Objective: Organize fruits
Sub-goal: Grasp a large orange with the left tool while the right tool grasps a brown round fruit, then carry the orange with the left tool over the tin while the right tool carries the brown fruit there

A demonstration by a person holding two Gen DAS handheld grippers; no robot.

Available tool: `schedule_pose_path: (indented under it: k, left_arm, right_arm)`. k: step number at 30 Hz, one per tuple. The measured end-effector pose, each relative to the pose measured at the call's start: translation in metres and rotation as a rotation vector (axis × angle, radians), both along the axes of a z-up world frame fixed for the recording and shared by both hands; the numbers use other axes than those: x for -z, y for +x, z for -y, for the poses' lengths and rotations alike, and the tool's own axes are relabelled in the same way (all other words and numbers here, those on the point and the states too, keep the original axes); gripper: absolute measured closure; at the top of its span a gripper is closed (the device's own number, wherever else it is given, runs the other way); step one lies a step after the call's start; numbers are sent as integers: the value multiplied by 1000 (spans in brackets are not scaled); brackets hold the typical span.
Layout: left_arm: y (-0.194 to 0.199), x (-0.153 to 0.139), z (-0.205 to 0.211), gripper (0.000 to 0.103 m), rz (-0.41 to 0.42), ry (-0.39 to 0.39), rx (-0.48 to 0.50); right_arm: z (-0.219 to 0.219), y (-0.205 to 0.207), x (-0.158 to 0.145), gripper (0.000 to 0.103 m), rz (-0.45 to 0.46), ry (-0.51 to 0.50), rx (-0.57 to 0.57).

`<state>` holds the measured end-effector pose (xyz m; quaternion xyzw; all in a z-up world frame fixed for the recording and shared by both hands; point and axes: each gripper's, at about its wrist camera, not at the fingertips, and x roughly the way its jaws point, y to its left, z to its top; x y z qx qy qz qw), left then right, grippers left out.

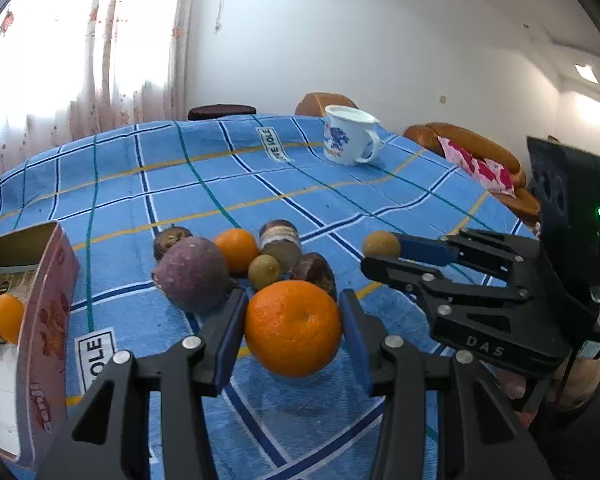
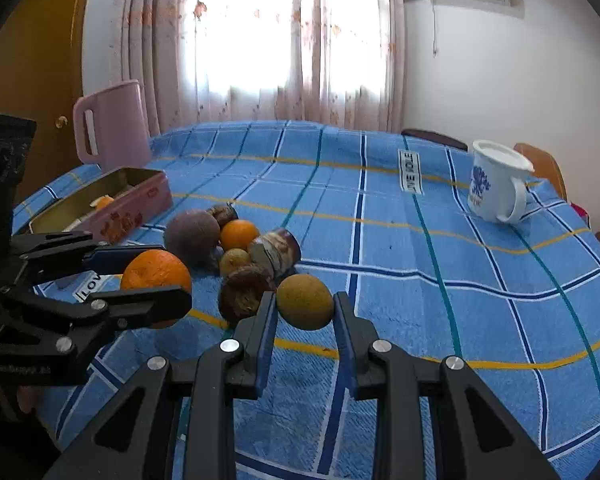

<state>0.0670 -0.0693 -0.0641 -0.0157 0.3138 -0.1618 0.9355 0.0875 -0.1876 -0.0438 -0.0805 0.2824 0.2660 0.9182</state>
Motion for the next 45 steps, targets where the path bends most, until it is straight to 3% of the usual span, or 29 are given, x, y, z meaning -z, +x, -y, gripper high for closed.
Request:
schedule_pose_path:
  k: [22,45]
  left_arm:
    - [-18,-17,-10,55,144,18,-92]
    - [-34,-37,-26,55,272,85,-199]
  right_arm:
    - [4,-30,-10,73,173,84,-38]
    - [-8,-47,-25,73,281,105,-66]
